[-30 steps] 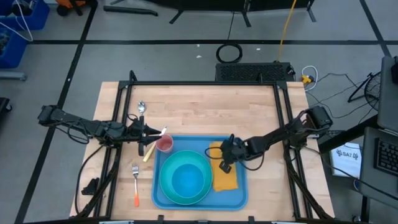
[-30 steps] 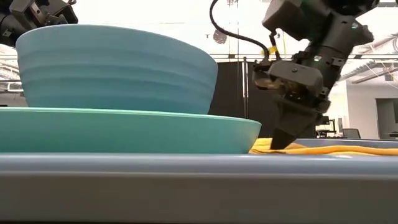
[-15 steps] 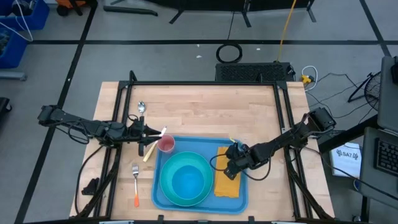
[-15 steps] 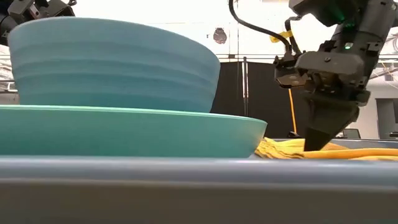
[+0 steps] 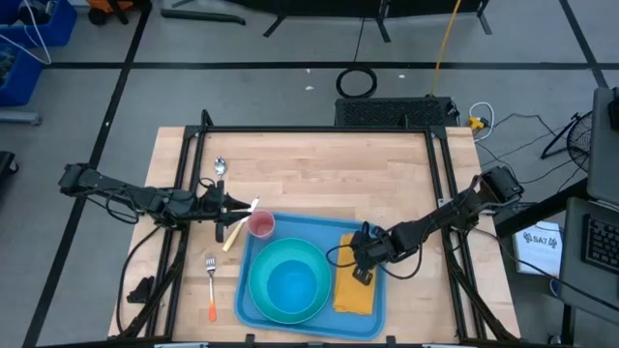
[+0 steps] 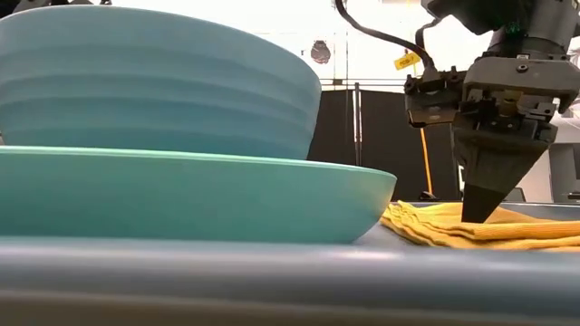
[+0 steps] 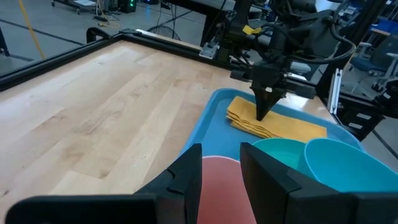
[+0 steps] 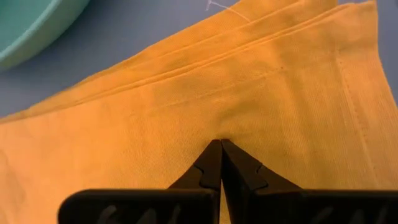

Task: Set up tray
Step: Put the yellow napkin on the blue serving tray to the top right of the green plate, then put the orange fork on the yellow napkin

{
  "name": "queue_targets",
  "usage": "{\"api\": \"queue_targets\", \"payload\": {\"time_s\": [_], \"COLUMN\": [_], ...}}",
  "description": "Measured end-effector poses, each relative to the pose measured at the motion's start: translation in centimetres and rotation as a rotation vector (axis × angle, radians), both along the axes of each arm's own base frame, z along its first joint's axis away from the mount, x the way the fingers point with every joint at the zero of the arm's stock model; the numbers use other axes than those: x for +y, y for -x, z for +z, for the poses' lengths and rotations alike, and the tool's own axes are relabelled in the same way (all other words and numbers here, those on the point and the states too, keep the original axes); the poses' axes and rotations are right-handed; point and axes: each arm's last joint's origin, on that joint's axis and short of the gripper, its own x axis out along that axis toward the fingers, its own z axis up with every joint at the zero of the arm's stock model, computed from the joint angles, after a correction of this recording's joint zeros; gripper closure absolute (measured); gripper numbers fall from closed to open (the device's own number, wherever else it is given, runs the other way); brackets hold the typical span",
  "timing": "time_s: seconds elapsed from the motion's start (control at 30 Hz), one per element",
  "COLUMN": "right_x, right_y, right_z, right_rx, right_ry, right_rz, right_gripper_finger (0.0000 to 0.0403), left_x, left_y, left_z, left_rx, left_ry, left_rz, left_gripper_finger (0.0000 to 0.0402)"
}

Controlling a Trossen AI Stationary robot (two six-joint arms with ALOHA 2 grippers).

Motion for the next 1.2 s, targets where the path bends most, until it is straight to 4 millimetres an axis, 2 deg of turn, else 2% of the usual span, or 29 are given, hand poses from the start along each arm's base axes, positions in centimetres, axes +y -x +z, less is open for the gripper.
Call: {"api": "queue_targets", "payload": {"time_s": [0.2, 0.37, 0.6, 0.77, 0.9, 1.0, 1.2], "right_x": [-0.3, -0.5, -0.5, -1.2, -3.0, -4.6, -7.1], "right_y": [-0.4, -0.9, -1.3, -0.6, 1.2, 3.0, 7.7], "right_z": [2.2, 6.0, 10.2, 10.6, 9.5, 8.9, 7.8], "right_rx": [-0.164, -0.431, -0.745, -0.914, -0.999, -1.090, -1.267], "right_ry": [0.047, 0.108, 0.168, 0.231, 0.301, 0.306, 0.365], "right_rz": [0.066, 0.102, 0.202, 0.234, 0.204, 0.142, 0.094], "right_gripper_finger": [0.0394, 0.0362, 0.0311, 0.0290, 0.0285, 0.0285, 0.0286], "left_x": [0.0, 0.0, 0.1, 0.8, 1.5, 1.8, 2.2], "left_y": [0.0, 0.0, 0.1, 0.6, 1.6, 2.1, 2.4], "left_z": [0.0, -0.1, -0.2, -1.8, -2.9, -2.5, 0.0], "left_rx": [-0.002, 0.003, 0.018, 0.143, 0.317, 0.383, 0.386], "left_ry": [0.019, 0.041, 0.050, 0.227, 0.357, 0.380, 0.333], "left_rz": [0.008, 0.013, 0.053, 0.220, 0.360, 0.425, 0.447], "left_gripper_finger": [0.0289, 0.0289, 0.0289, 0.0289, 0.0289, 0.0289, 0.0289]}}
